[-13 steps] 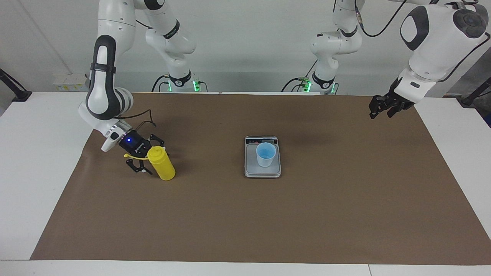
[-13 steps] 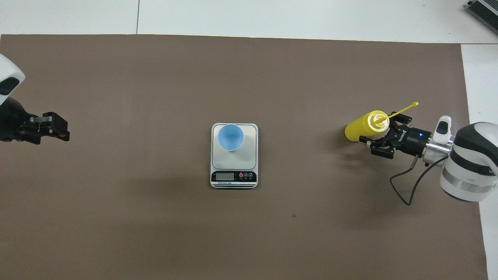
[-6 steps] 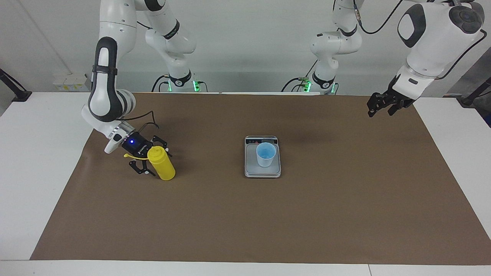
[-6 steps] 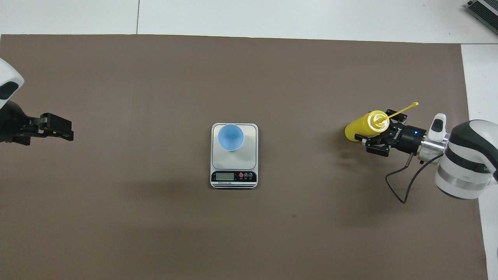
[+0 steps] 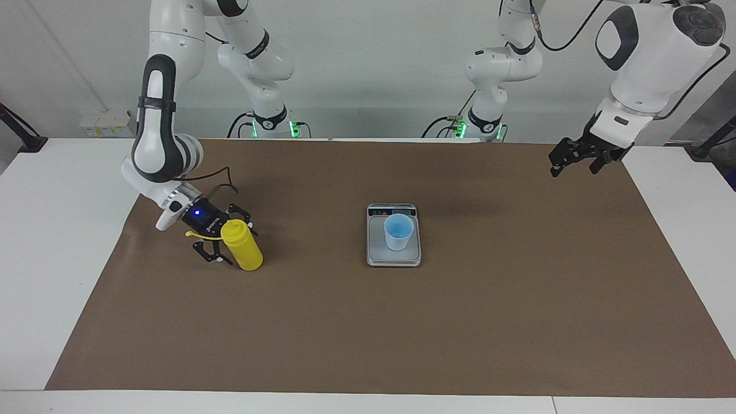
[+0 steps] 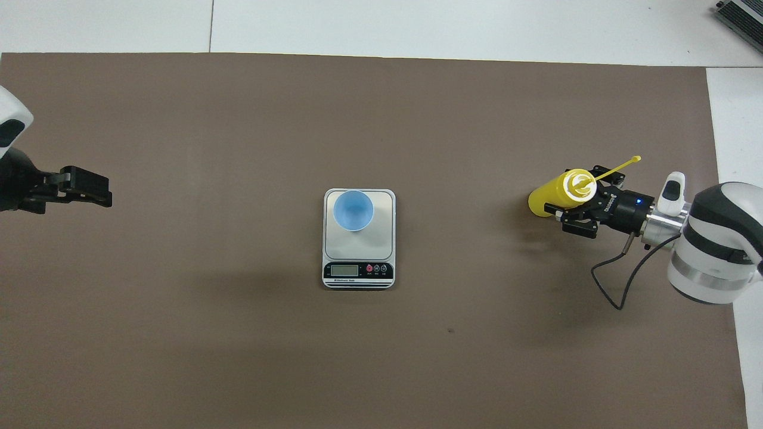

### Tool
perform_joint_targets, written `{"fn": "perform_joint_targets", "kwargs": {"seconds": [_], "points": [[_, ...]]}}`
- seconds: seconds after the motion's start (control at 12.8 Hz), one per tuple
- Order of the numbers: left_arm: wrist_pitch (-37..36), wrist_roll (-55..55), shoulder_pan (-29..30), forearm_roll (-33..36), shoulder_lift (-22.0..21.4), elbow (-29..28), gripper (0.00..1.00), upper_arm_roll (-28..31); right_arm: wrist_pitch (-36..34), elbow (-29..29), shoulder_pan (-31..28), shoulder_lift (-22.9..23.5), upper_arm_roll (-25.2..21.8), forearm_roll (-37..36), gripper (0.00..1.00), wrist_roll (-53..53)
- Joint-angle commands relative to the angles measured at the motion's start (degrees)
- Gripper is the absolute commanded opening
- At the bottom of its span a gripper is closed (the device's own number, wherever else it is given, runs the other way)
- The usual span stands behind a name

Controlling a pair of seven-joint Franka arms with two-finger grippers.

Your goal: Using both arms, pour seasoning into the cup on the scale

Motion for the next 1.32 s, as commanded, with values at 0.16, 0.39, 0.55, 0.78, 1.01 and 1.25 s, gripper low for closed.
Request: {"fn": "perform_joint_targets", "kwargs": {"seconds": [0.16, 0.39, 0.55, 0.78, 1.01, 1.25], "points": [[3.2, 0.8, -0.2, 1.0, -1.3, -1.9, 1.0, -0.2, 0.3, 0.7, 0.0, 0.7, 0.5, 1.6, 1.0, -1.4], [4.8, 0.8, -0.2, 1.0, -1.2, -2.0, 1.0, -0.3, 0.5, 0.9, 0.7, 0.7, 0.5, 1.6, 0.83, -1.4], [4.7, 0.7, 0.0, 1.0, -1.2, -2.0, 1.0, -0.2, 0.7, 0.9, 0.7, 0.6, 0.5, 1.6, 0.66, -1.4], [4.4, 0.2, 0.4, 0.9, -1.2, -2.0, 1.0, -0.2, 0.8, 0.9, 0.7, 0.5, 0.5, 1.6, 0.32, -1.4], [3.7, 0.0, 0.6, 0.9, -1.4, -2.0, 1.0, -0.1, 1.2, 0.9, 0.8, 0.2, 0.5, 1.6, 0.0, -1.2], [3.6, 0.1, 0.5, 0.9, -1.4, -2.0, 1.0, -0.1, 1.4, 1.6, 1.8, -0.7, 0.4, 1.2, 0.0, 1.0]]}}
